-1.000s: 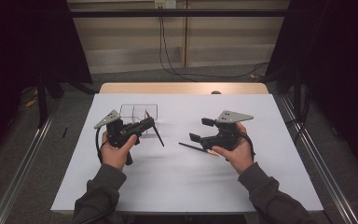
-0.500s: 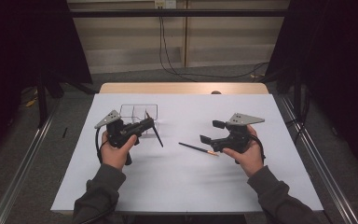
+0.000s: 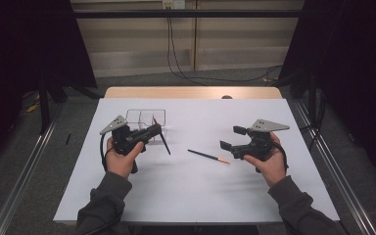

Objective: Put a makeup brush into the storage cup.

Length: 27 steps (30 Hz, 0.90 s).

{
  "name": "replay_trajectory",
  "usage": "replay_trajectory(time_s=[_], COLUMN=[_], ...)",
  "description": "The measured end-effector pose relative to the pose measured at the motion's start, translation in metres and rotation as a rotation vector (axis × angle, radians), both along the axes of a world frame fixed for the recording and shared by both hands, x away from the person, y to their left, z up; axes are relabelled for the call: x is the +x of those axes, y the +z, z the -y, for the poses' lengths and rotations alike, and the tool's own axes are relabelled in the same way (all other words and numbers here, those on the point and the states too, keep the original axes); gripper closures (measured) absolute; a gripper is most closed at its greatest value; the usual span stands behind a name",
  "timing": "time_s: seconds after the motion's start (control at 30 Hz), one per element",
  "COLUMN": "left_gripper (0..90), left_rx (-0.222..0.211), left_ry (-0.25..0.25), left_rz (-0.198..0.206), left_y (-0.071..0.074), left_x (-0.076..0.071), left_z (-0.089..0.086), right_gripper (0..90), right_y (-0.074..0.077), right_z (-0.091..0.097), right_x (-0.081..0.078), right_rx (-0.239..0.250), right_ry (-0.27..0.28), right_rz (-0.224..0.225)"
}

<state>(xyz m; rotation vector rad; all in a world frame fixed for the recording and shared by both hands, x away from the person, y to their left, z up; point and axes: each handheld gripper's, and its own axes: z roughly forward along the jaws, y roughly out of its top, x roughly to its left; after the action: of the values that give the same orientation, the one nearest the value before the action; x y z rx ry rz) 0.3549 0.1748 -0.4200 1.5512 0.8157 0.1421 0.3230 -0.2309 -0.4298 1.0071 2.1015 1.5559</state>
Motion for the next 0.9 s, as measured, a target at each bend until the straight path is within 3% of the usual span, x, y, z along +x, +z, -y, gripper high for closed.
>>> replay_trajectory(time_s=[0.53, 0.9], left_gripper=[83.7, 83.7], left_rx=[0.015, 0.033], left_ry=[-0.003, -0.004], left_rz=[-0.001, 0.005], left_y=[0.001, 0.000], left_x=[0.000, -0.001], left_z=[-0.001, -0.001], right_gripper=[11.5, 8.5], right_y=[-0.002, -0.005], right_z=[0.016, 0.027], right_x=[-0.006, -0.011], right_rx=[-0.019, -0.039], right_ry=[-0.029, -0.013], right_rz=[-0.003, -0.014])
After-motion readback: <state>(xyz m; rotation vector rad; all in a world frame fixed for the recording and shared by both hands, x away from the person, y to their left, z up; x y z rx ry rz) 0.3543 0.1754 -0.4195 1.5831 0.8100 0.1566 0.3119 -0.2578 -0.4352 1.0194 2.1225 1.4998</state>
